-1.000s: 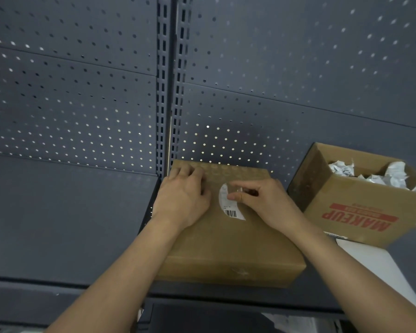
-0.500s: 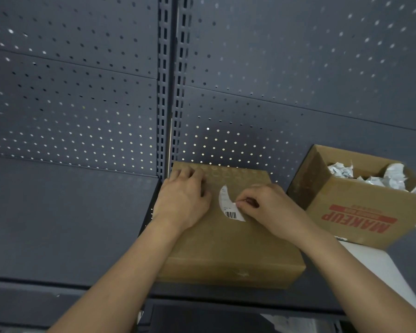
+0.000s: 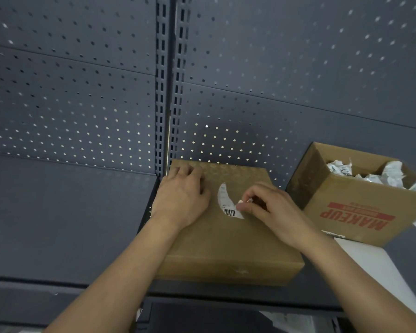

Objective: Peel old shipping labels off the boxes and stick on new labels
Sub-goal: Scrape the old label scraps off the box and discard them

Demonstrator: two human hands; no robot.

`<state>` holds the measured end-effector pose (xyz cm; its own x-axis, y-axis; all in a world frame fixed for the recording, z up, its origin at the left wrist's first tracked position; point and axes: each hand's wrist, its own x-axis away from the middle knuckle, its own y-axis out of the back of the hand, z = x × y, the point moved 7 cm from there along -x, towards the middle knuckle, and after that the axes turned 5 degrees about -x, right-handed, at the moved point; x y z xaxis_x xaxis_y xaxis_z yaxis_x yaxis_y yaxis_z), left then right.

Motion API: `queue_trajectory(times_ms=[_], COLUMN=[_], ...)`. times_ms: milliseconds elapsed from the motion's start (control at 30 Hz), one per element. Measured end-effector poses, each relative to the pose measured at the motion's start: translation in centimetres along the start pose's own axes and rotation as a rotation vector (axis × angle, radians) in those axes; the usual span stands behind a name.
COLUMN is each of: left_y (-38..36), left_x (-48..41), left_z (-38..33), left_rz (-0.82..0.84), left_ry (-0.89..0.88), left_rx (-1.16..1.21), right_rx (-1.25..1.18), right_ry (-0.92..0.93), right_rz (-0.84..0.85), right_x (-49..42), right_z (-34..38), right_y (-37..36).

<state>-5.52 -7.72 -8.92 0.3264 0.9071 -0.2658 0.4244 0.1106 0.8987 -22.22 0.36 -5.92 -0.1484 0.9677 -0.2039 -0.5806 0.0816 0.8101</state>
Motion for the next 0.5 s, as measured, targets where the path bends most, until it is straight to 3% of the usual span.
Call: queue_trajectory(times_ms=[500], left_y=[0.0], left_x=[0.0], left_z=[0.0], left_rz=[0.003], left_ry=[-0.001], left_rx=[-0.009], right_rx=[-0.324], right_ry=[-0.025], right_rz=[-0.195], right_x=[1.3], right_z=[-0.6], right_y=[1.5])
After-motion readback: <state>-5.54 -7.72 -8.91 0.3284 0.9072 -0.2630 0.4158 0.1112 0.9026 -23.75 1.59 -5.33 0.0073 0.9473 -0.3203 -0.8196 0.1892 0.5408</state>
